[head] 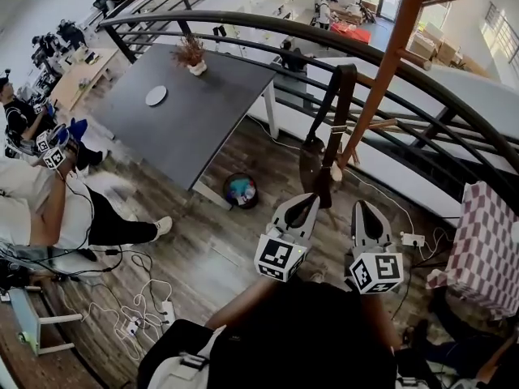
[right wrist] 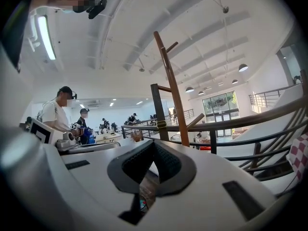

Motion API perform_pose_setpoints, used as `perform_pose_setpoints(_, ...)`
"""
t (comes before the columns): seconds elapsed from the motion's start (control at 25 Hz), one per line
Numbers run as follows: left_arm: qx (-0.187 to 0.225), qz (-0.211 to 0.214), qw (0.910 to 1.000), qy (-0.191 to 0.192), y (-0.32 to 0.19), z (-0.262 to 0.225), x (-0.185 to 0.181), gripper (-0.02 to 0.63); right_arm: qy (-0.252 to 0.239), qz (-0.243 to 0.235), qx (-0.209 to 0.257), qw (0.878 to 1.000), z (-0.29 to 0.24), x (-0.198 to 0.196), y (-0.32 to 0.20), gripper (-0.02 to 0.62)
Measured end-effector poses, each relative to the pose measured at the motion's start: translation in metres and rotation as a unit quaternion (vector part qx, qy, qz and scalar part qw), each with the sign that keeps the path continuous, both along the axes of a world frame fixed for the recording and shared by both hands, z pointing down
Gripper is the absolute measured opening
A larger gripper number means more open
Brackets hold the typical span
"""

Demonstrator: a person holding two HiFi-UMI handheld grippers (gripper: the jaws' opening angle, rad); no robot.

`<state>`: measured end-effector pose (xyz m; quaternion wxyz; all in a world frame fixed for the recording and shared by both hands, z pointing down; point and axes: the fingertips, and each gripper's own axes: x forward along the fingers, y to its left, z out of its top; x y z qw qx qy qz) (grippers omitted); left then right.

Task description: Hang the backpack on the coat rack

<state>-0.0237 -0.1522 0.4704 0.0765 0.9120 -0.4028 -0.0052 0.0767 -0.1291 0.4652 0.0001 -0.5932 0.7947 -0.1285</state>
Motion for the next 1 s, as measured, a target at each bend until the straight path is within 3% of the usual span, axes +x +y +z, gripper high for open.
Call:
perform_pose_setpoints(0.28, -0.017, -0.013, 0.9997, 0.006, 0.033, 0.009, 0.019, 0.008, 0.005, -0.028, 0.011, 1.000, 0.001, 0.008, 0.029, 0.012)
perform_pose_setpoints(0.48, -0.008, -0.027, 0.9996, 0.006, 0.043, 0.000, 0.028, 0.008, 0.005, -0.034, 0.014, 0.999, 0.004, 0.018, 0.043, 0.012)
perform_pose_setpoints(0.68, -0.011, -0.066, 0.9978, -0.003, 0.044, 0.000, 0.026, 0.008, 0.000, -0.038, 0.010, 0.999, 0.007, 0.027, 0.052, 0.012)
perform_pose_setpoints(1.0, -0.012, -0.077, 0.9970, -0.009, 0.063, -0.007, 0.025, 0.008, -0.009, -0.058, 0.018, 0.998, -0.001, 0.028, 0.067, 0.012)
